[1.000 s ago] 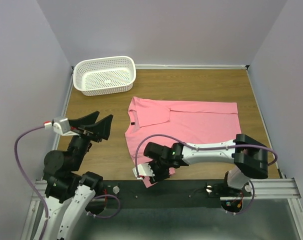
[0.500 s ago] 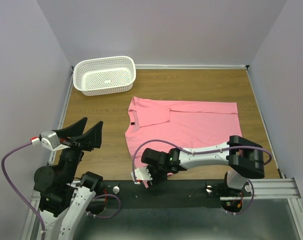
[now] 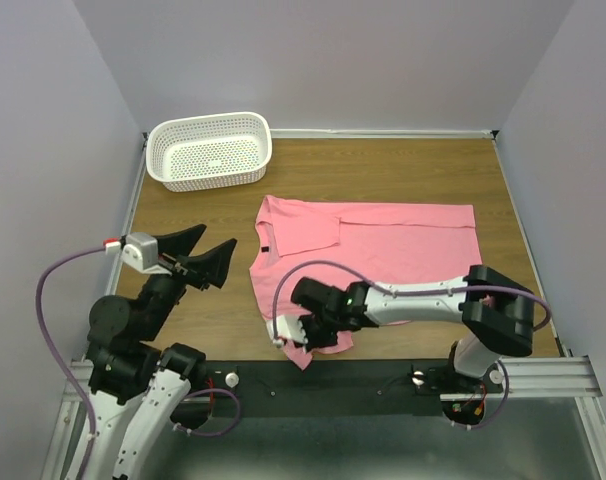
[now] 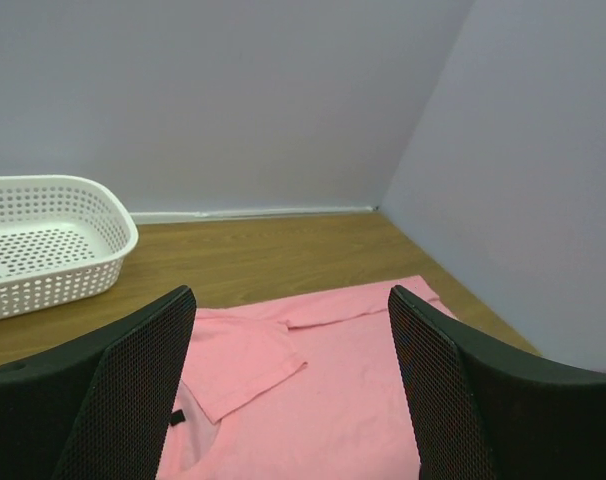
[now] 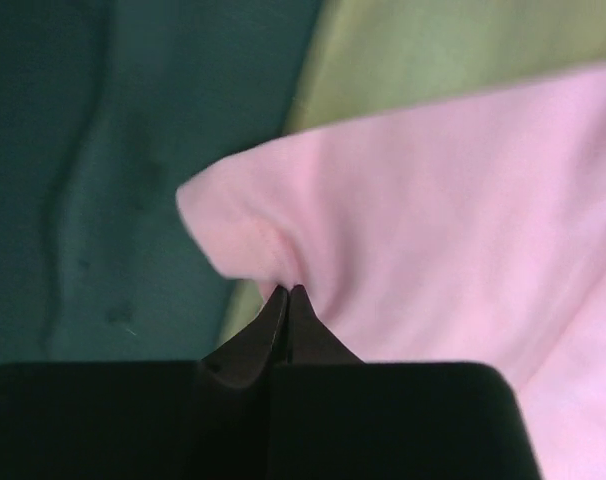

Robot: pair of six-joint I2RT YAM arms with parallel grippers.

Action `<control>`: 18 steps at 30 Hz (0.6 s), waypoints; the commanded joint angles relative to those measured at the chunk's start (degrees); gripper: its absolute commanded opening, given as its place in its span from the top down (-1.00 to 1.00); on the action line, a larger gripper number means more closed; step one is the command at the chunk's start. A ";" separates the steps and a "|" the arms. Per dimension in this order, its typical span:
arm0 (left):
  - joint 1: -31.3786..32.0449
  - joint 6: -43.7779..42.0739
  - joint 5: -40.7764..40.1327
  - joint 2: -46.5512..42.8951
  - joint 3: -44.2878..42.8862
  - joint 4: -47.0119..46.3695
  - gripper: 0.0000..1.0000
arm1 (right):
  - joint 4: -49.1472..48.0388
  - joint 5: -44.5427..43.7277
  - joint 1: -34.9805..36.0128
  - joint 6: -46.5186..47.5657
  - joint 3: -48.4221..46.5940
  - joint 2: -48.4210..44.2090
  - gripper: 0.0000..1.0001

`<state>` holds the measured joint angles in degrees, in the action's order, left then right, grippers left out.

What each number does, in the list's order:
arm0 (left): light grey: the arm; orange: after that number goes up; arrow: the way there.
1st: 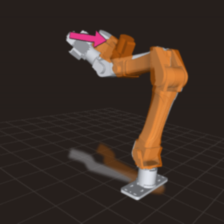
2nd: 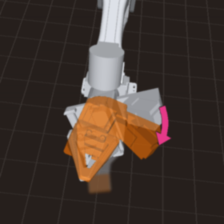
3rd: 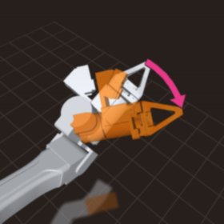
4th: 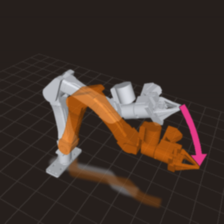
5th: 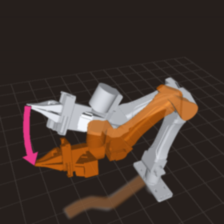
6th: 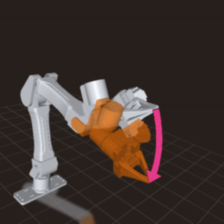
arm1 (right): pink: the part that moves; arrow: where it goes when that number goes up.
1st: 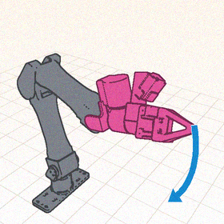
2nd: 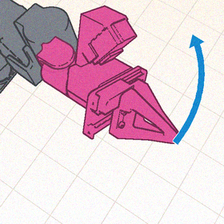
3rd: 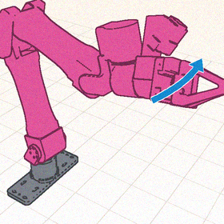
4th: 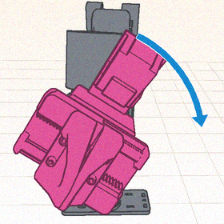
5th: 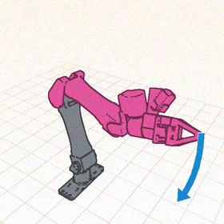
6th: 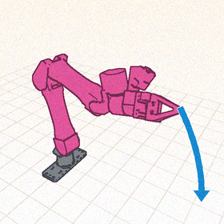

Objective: Fold and stack the t-shirts
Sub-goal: Fold the tshirt

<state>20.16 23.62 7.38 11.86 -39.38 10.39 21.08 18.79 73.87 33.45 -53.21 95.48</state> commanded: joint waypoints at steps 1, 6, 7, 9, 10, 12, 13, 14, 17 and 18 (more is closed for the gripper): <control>-0.04 -5.59 13.16 5.26 1.23 -8.08 -0.70 | 0.36 6.77 -8.37 -1.02 0.30 -5.21 0.99; -0.04 -15.06 24.24 11.69 2.11 -17.15 -0.64 | 1.68 20.66 -18.22 -0.49 -0.31 -9.78 0.99; -0.04 -17.18 26.70 13.87 2.54 -18.64 -0.63 | 2.03 22.33 -19.62 -0.41 -0.49 -9.70 0.99; 0.05 -20.87 34.35 16.17 3.25 -21.02 -0.60 | 2.91 27.60 -23.65 -0.23 -1.28 -9.09 0.99; 0.14 -27.07 36.81 18.44 3.43 -21.11 -0.59 | 3.26 29.27 -25.07 -0.23 -2.41 -8.13 0.99; 0.40 -33.34 42.00 20.04 3.78 -19.54 -0.56 | 4.93 34.28 -29.12 0.21 -3.82 -6.63 0.99; 0.66 -37.03 42.80 20.57 3.95 -18.32 -0.54 | 5.54 36.13 -30.52 0.56 -4.70 -6.02 0.99; 1.10 -44.81 43.50 21.27 4.56 -15.87 -0.54 | 6.51 39.71 -32.01 0.91 -6.01 -4.53 0.99; 4.26 -55.91 42.73 22.77 5.71 -11.99 -0.50 | 8.00 45.78 -36.41 0.83 -9.00 -0.93 0.99; 7.05 -57.53 42.11 23.55 5.89 -11.45 -0.47 | 8.36 47.12 -37.82 0.83 -9.71 0.22 0.99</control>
<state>22.52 -15.88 44.80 34.09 -34.83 -4.75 25.80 53.95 39.18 33.43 -59.46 92.05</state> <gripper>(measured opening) 0.753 0.009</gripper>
